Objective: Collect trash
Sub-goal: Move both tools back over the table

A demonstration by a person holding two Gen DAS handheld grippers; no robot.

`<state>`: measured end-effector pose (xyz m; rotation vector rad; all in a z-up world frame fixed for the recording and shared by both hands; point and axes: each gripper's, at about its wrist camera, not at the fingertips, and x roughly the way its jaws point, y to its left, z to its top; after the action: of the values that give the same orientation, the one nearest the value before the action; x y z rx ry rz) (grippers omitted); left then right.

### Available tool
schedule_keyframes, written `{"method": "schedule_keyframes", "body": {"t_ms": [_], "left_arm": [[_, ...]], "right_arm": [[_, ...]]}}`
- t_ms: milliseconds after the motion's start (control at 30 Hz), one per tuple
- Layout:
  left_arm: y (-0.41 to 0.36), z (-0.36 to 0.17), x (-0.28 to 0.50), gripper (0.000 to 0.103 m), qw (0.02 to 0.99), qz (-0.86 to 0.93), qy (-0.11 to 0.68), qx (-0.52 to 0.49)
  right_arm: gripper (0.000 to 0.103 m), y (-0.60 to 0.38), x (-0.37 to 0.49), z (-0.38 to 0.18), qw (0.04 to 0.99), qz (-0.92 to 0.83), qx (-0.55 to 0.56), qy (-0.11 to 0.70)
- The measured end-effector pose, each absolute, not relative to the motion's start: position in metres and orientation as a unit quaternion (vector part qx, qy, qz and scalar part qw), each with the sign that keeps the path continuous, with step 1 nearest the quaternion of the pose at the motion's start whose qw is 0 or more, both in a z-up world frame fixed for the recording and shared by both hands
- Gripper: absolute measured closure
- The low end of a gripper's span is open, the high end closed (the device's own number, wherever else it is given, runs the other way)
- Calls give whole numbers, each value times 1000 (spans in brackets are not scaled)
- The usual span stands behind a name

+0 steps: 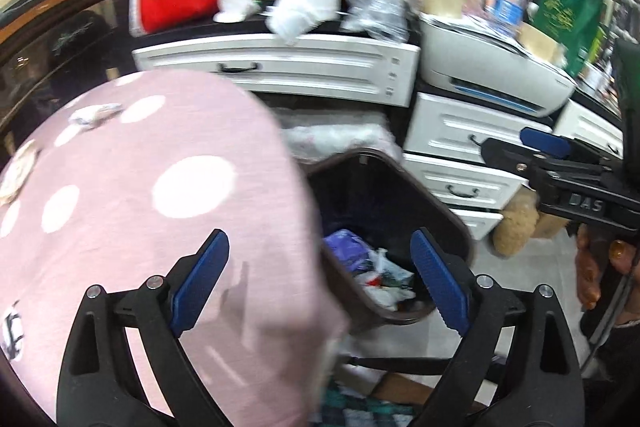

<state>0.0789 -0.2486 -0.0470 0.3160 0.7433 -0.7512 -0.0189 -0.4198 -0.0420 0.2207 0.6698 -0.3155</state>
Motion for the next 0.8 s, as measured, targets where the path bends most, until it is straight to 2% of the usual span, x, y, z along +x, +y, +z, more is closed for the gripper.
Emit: {"method": "schedule_keyframes", "body": {"t_ms": [433, 800], "left_arm": [[-115, -21, 141, 10, 903, -215, 351, 122], [-4, -28, 218, 10, 902, -167, 398, 26]], "right_arm": [[15, -339, 60, -27, 933, 5, 82, 349], [15, -270, 145, -21, 924, 90, 16, 372]]}}
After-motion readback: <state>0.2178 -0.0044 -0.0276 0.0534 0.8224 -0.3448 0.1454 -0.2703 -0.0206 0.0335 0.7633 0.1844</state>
